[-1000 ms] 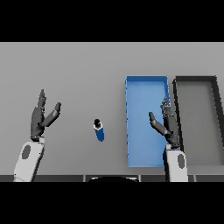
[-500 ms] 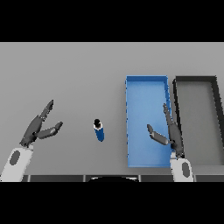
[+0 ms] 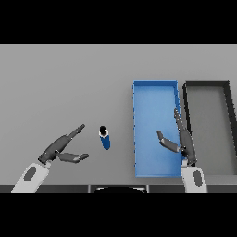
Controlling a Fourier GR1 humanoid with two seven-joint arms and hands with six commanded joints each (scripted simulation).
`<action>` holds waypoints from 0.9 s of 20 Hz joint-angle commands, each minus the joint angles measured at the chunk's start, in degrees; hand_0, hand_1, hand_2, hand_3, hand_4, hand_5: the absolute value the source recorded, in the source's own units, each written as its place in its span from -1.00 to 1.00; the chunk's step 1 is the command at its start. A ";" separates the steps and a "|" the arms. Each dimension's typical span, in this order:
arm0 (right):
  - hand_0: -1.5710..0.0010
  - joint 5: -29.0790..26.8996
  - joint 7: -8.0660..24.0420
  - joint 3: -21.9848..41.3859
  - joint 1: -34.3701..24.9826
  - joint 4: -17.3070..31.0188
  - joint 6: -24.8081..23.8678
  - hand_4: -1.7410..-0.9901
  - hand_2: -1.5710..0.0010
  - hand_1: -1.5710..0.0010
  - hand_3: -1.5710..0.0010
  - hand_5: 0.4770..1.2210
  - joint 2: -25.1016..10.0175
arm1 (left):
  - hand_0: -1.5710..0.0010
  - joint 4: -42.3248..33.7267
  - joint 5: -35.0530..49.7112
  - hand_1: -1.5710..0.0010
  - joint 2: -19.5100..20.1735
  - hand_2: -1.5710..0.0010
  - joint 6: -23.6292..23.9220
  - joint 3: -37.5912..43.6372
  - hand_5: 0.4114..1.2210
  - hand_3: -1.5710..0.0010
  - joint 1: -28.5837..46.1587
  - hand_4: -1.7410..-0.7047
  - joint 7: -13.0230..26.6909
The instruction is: Pick up the blue pipe and place it into the blue bin.
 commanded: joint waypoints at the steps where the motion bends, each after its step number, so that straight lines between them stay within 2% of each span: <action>1: 1.00 -0.02 0.50 0.26 -0.03 -0.59 -0.05 0.45 1.00 1.00 1.00 -0.62 0.30 | 1.00 0.71 -0.99 1.00 -1.24 1.00 0.04 -1.10 -0.89 1.00 -0.66 0.16 0.48; 3: 1.00 0.18 1.35 0.25 -0.82 0.05 -0.27 0.43 1.00 1.00 1.00 -0.62 0.55 | 1.00 1.14 -1.66 1.00 -3.70 1.00 -0.02 -2.66 -0.90 1.00 -1.61 0.15 0.28; 5: 1.00 0.08 0.56 0.43 -0.50 0.49 0.01 0.39 1.00 1.00 1.00 -0.60 0.76 | 1.00 2.56 -3.14 1.00 -6.15 1.00 0.60 -4.13 -0.90 1.00 -2.24 0.15 0.30; 6: 1.00 -0.15 -0.16 0.16 0.47 -0.32 0.21 0.40 1.00 1.00 1.00 -0.60 0.29 | 1.00 3.53 -3.84 1.00 -7.20 1.00 0.95 -4.35 -0.89 1.00 -2.79 0.14 -1.12; 9: 1.00 0.36 1.43 0.40 0.26 -0.62 0.06 0.44 1.00 1.00 1.00 -0.62 0.31 | 1.00 7.27 -4.73 1.00 -11.52 1.00 2.06 -5.07 -0.88 1.00 -5.52 0.14 -0.60; 11: 1.00 0.07 1.28 0.25 0.40 -0.91 0.17 0.43 1.00 1.00 1.00 -0.60 0.25 | 1.00 9.63 -5.37 1.00 -14.07 1.00 2.45 -5.66 -0.88 1.00 -7.45 0.15 -0.28; 13: 1.00 0.20 0.41 0.39 0.78 -0.54 -0.02 0.41 1.00 1.00 1.00 -0.58 0.68 | 1.00 12.29 -6.19 1.00 -15.67 1.00 2.57 -5.81 -0.89 1.00 -9.23 0.20 -1.38; 16: 1.00 -0.36 -0.38 -0.01 0.75 -0.60 0.57 0.38 1.00 1.00 1.00 -0.56 0.00 | 1.00 14.82 -9.24 1.00 -17.49 1.00 4.71 -6.90 -0.97 1.00 -10.39 0.31 -0.55; 18: 1.00 0.35 -0.58 0.12 1.08 0.00 0.12 0.40 1.00 1.00 1.00 -0.55 0.27 | 1.00 16.41 -9.06 1.00 -19.45 1.00 4.53 -7.32 -0.98 1.00 -11.33 0.31 -0.85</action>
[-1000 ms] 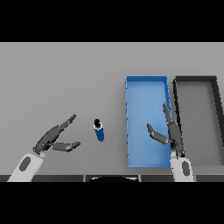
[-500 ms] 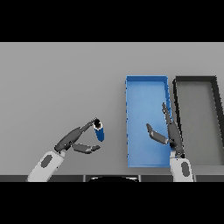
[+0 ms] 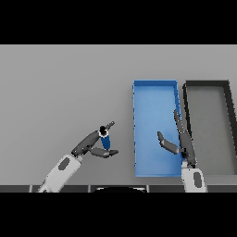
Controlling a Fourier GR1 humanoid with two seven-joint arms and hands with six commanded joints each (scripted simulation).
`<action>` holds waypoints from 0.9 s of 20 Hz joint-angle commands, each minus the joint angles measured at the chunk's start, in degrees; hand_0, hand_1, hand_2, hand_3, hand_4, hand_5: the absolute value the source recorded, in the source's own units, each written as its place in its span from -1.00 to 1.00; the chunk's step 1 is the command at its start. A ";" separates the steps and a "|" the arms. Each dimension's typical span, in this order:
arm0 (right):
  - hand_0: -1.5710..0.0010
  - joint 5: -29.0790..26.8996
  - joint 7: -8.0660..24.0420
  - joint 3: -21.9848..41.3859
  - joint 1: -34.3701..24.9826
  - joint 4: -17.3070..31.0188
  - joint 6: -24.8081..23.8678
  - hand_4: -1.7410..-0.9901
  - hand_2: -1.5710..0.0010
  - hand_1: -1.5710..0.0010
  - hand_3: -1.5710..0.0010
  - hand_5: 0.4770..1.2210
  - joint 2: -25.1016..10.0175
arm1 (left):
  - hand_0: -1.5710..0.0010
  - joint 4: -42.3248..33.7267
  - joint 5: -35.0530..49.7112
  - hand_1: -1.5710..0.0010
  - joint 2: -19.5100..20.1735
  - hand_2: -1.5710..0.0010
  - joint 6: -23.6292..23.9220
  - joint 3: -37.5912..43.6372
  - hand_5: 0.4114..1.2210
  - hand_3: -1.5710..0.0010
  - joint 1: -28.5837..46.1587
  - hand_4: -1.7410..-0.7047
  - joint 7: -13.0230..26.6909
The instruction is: Pick up the blue pipe and place it into the blue bin.
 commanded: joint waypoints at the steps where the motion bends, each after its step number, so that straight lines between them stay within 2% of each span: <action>1: 1.00 0.13 -0.31 -0.18 0.36 -0.01 -0.14 0.42 1.00 1.00 1.00 -0.55 -0.21 | 1.00 0.45 0.84 1.00 -0.11 1.00 -0.76 0.33 -0.96 1.00 -0.15 0.28 -0.77; 2: 1.00 0.48 -1.25 0.00 1.06 -0.74 -0.09 0.43 1.00 1.00 1.00 -0.54 -0.52 | 1.00 1.52 0.52 1.00 -0.74 1.00 -0.78 0.04 -0.93 1.00 0.00 0.26 -2.11; 3: 1.00 0.18 -0.69 -0.11 0.65 -0.73 -0.23 0.42 1.00 1.00 1.00 -0.53 -0.25 | 1.00 1.42 0.74 1.00 -1.16 1.00 -0.77 0.08 -0.87 1.00 -0.13 0.22 -2.68; 4: 1.00 0.32 -0.93 -0.06 0.65 -0.39 -0.24 0.41 1.00 1.00 1.00 -0.53 -0.20 | 1.00 1.68 1.94 1.00 -2.24 0.93 -0.72 0.66 -0.78 0.95 -0.43 0.16 -2.51; 5: 1.00 0.18 -0.86 -0.23 0.65 -0.83 -0.13 0.41 1.00 1.00 1.00 -0.52 -0.53 | 1.00 1.96 2.97 0.95 -3.11 0.81 -0.69 1.12 -0.66 0.84 -0.14 0.07 -3.29; 6: 1.00 -0.16 -0.72 -0.30 0.72 -0.74 0.01 0.39 1.00 1.00 1.00 -0.52 -0.41 | 0.99 2.21 4.20 0.80 -3.73 0.61 -1.04 1.68 -0.50 0.65 -0.25 -0.04 -3.24; 7: 1.00 0.10 -0.46 0.05 0.41 -0.31 0.03 0.39 1.00 1.00 1.00 -0.52 -0.12 | 0.84 1.51 5.49 0.59 -4.55 0.38 -1.27 1.80 -0.20 0.32 0.46 -0.11 -3.42; 8: 1.00 0.09 -0.12 -0.25 0.21 -0.39 -0.19 0.39 1.00 1.00 1.00 -0.52 -0.28 | 0.54 1.96 5.64 0.30 -5.42 0.12 -0.64 2.03 0.04 0.05 0.34 -0.28 -3.84; 10: 1.00 -0.32 -0.69 -0.30 0.25 -0.04 -0.01 0.38 1.00 1.00 1.00 -0.51 -0.04 | -0.01 1.52 5.37 -0.17 -5.91 -0.28 -0.56 1.25 0.39 -0.31 1.07 -0.53 -2.84; 12: 1.00 -0.73 0.20 -0.59 -0.61 0.34 -0.01 0.35 1.00 1.00 1.00 -0.51 -0.02 | -0.37 0.86 4.79 -0.47 -5.67 -0.54 -0.70 0.60 0.61 -0.52 1.60 -0.69 -4.01; 13: 1.00 -1.02 0.36 -0.60 -0.42 -0.24 0.27 0.37 1.00 1.00 1.00 -0.52 -0.21 | -0.49 1.14 3.93 -0.57 -5.85 -0.63 0.19 0.41 0.69 -0.62 1.20 -0.64 -4.00; 15: 1.00 -0.79 0.93 -0.09 -0.62 -0.17 0.26 0.38 1.00 1.00 1.00 -0.55 0.33 | -0.68 0.39 2.85 -0.73 -6.18 -0.76 0.76 0.02 0.80 -0.75 1.23 -0.56 -4.28; 18: 1.00 -1.40 0.99 -0.42 -0.35 -0.77 0.71 0.40 1.00 1.00 1.00 -0.59 -0.16 | -0.83 -1.06 1.58 -0.86 -7.75 -0.88 1.90 0.32 0.90 -0.87 1.51 -0.50 -6.50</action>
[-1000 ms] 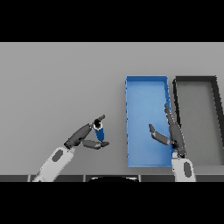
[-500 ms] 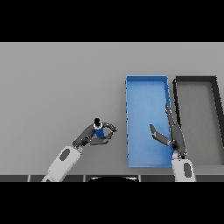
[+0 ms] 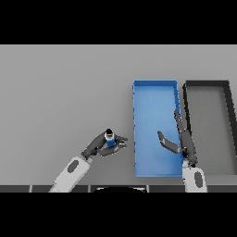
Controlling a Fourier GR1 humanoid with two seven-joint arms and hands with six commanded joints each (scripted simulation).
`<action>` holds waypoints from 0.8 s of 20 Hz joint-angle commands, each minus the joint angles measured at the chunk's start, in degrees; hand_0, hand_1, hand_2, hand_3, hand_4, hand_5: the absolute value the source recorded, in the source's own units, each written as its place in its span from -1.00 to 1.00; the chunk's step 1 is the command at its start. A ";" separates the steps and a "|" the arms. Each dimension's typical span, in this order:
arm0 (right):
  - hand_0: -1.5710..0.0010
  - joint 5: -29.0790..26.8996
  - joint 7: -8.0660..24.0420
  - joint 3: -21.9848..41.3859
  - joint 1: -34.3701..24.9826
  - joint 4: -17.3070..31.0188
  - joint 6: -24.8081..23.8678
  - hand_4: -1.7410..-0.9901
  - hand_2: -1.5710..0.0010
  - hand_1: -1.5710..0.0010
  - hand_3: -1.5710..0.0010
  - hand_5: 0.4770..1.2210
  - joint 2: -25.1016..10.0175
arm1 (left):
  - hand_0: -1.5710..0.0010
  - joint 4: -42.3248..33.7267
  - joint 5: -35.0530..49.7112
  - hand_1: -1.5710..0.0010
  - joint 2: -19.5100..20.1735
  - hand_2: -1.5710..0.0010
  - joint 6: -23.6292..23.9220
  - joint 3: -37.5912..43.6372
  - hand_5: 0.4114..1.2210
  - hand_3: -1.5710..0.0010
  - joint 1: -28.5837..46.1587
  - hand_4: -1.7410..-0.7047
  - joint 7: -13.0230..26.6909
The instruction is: Pick up the blue pipe and place it into the blue bin.
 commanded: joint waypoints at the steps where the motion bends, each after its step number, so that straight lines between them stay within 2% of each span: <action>1: 1.00 -0.38 0.29 -0.07 -0.29 0.56 0.13 0.39 1.00 1.00 1.00 -0.59 0.28 | -0.87 -0.74 -0.06 -0.89 -0.21 -0.90 0.17 0.34 0.92 -0.90 -0.64 -0.49 0.29; 4: 1.00 0.24 0.08 -0.18 -0.23 0.35 -0.34 0.37 1.00 1.00 1.00 -0.57 0.06 | -0.93 -4.29 0.70 -0.94 -0.86 -0.95 -0.55 1.15 0.96 -0.95 -1.26 -0.48 -0.77; 7: 1.00 1.23 -0.63 -0.07 -0.45 1.00 -0.84 0.43 1.00 1.00 1.00 -0.56 -0.01 | -0.97 -7.36 1.29 -0.97 -1.39 -0.97 -1.48 1.58 0.98 -0.97 -2.68 -0.47 2.64; 9: 1.00 1.94 -0.35 0.18 -1.05 1.38 -1.06 0.48 1.00 1.00 1.00 -0.55 -0.03 | -0.98 -9.62 1.00 -0.98 -1.42 -0.98 -2.77 1.19 0.99 -0.98 -3.56 -0.47 2.70; 11: 1.00 1.73 -0.57 -0.13 -1.09 1.09 -0.91 0.52 1.00 1.00 1.00 -0.55 -0.51 | -0.99 -11.58 1.21 -0.99 -1.33 -0.99 -3.83 1.17 0.99 -0.99 -4.13 -0.47 4.44; 13: 1.00 1.65 -0.65 -0.48 -0.51 1.02 -0.92 0.55 1.00 1.00 1.00 -0.55 -0.86 | -0.99 -12.91 1.21 -0.99 -1.81 -0.99 -4.33 1.12 0.99 -0.99 -4.45 -0.47 7.01; 16: 1.00 2.15 -1.30 -0.21 0.46 -0.30 -1.21 0.59 1.00 1.00 1.00 -0.55 -0.91 | -1.00 -12.39 -0.76 -1.00 -2.86 -1.00 -4.64 0.69 1.00 -1.00 -4.16 -0.47 7.88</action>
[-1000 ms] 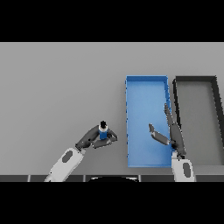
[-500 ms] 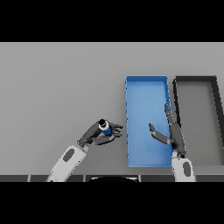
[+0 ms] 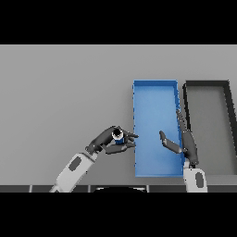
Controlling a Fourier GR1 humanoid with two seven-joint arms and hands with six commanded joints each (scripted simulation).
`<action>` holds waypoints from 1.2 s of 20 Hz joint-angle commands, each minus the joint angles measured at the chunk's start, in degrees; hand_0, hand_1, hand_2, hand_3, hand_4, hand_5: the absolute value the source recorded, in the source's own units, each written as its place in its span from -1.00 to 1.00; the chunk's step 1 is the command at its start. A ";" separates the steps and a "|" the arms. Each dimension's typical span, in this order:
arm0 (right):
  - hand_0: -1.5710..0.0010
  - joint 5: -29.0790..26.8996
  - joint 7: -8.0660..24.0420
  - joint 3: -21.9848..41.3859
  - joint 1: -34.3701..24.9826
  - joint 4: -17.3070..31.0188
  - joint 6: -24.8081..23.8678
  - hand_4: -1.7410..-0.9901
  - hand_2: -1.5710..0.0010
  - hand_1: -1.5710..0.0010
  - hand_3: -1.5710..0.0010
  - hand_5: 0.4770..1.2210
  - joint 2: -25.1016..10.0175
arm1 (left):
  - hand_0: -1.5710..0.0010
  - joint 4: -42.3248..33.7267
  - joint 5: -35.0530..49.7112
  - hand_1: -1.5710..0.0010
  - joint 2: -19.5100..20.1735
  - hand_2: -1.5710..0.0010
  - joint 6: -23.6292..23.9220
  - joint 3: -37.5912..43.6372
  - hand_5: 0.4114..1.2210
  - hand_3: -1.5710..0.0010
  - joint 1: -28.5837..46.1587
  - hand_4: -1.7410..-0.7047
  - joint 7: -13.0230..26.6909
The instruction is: Pick up the blue pipe and place it into the blue bin.
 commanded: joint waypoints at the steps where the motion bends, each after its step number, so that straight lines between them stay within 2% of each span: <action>1: 1.00 0.63 -0.04 0.18 0.93 -0.94 -0.60 0.60 1.00 1.00 1.00 -0.55 0.15 | -1.00 -0.61 -0.02 -1.00 0.27 -1.00 -0.07 0.30 1.00 -1.00 0.50 -0.47 0.03; 3: 1.00 2.31 -0.01 0.65 3.22 -3.23 -2.15 0.61 1.00 1.00 1.00 -0.55 0.61 | -1.00 0.09 -0.14 -1.00 -0.13 -1.00 -0.58 0.96 1.00 -1.00 0.45 -0.47 -0.30; 5: 1.00 4.40 0.41 1.23 5.63 -5.73 -3.91 0.47 1.00 1.00 1.00 -0.55 1.21 | -1.00 1.50 -1.08 -1.00 -1.15 -1.00 -0.63 1.46 1.00 -1.00 -0.64 -0.47 0.28; 7: 1.00 5.50 1.01 1.54 6.97 -8.07 -4.74 0.48 1.00 1.00 1.00 -0.56 1.35 | -1.00 1.50 -1.20 -1.00 -1.15 -1.00 -1.38 1.74 1.00 -1.00 0.35 -0.47 -0.87; 8: 1.00 4.92 0.86 1.42 6.85 -9.02 -4.39 0.47 0.97 1.00 1.00 -0.56 1.11 | -1.00 1.70 -1.33 -1.00 -1.46 -1.00 -1.72 1.84 1.00 -1.00 0.28 -0.47 -0.54; 10: 1.00 -3.78 -1.19 0.95 6.71 -11.48 1.22 0.45 0.91 0.98 1.00 -0.56 0.87 | -1.00 0.79 -1.77 -1.00 -1.81 -1.00 -2.05 1.87 1.00 -1.00 0.70 -0.47 -0.94; 11: 1.00 -8.71 0.42 0.88 6.50 -13.24 5.00 0.44 0.89 0.97 1.00 -0.60 -0.31 | -1.00 0.42 -1.76 -1.00 -1.99 -1.00 -2.58 1.73 1.00 -1.00 1.13 -0.47 -1.03; 13: 1.00 -14.84 5.72 1.28 3.66 -16.17 9.95 0.40 0.85 0.96 1.00 -0.65 -3.51 | -1.00 0.85 -2.23 -1.00 -2.59 -1.00 -3.07 1.92 1.00 -1.00 0.97 -0.47 -0.53; 17: 1.00 -24.30 15.72 3.56 -5.16 -20.35 15.69 0.31 0.86 0.98 1.00 -0.76 -8.49 | -1.00 -0.09 -2.75 -1.00 -3.16 -1.00 -3.94 2.48 1.00 -1.00 1.16 -0.47 0.75; 19: 1.00 -25.77 20.53 4.46 -8.43 -21.38 16.56 0.28 0.87 0.99 1.00 -0.78 -10.73 | -1.00 -0.17 -3.27 -1.00 -3.52 -1.00 -3.98 3.04 1.00 -1.00 0.85 -0.47 1.46; 21: 1.00 -25.54 23.50 7.23 -12.88 -21.30 17.87 0.22 0.90 0.99 1.00 -0.78 -11.66 | -1.00 0.12 -3.35 -1.00 -3.42 -1.00 -4.79 3.63 1.00 -1.00 1.05 -0.47 1.16; 22: 1.00 -25.54 24.73 8.52 -15.03 -21.24 18.08 0.20 0.92 0.99 1.00 -0.78 -11.58 | -1.00 0.23 -3.84 -1.00 -3.73 -1.00 -4.93 3.53 1.00 -1.00 1.11 -0.47 0.97; 24: 1.00 -25.43 25.14 10.71 -18.21 -21.16 18.88 0.18 0.94 1.00 1.00 -0.78 -11.18 | -1.00 0.65 -4.45 -1.00 -3.85 -1.00 -5.22 4.16 1.00 -1.00 0.86 -0.47 0.48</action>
